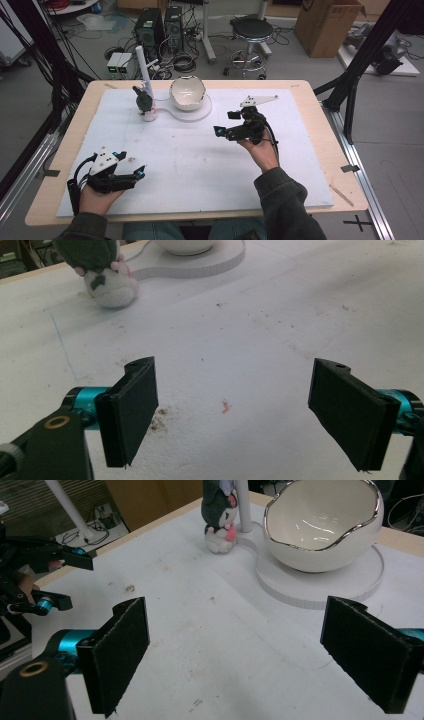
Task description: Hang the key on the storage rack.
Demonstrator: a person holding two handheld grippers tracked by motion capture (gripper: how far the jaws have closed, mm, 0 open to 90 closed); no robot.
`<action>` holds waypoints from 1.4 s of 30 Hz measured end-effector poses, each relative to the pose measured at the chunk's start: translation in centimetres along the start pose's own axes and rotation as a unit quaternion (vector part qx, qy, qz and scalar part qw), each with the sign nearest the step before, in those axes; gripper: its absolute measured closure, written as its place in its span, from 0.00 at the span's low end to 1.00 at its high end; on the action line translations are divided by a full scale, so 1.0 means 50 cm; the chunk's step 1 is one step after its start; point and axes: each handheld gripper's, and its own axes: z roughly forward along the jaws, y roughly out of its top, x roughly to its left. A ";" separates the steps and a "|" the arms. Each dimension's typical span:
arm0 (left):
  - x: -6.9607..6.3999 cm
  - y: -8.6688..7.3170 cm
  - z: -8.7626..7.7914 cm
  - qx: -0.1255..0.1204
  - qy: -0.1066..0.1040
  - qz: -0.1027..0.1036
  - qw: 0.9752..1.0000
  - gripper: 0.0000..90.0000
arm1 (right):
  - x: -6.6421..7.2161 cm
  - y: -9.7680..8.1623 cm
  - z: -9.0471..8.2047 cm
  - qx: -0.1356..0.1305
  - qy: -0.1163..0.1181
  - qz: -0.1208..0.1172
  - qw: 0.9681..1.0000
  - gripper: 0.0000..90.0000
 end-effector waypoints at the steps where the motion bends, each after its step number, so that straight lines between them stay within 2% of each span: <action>1: 0.000 0.000 0.000 -0.001 -0.001 -0.001 1.000 0.22 | 0.000 -0.002 -0.002 -0.001 0.001 0.000 1.000 0.13; 15: -0.001 -0.001 -0.003 -0.001 0.002 -0.003 1.000 0.22 | -0.009 -0.032 -0.035 0.004 -0.012 0.004 1.000 0.13; 23: -0.002 -0.001 -0.001 -0.002 0.002 -0.003 1.000 0.22 | -0.011 -0.043 -0.056 -0.002 -0.022 -0.002 1.000 0.13; 28: -0.002 -0.001 -0.001 -0.001 0.002 -0.002 1.000 0.22 | -0.015 -0.056 -0.065 0.001 -0.026 0.006 1.000 0.13; 42: -0.001 -0.001 0.000 0.000 0.002 -0.002 1.000 0.22 | -0.024 -0.086 -0.089 0.008 -0.041 0.006 0.999 0.13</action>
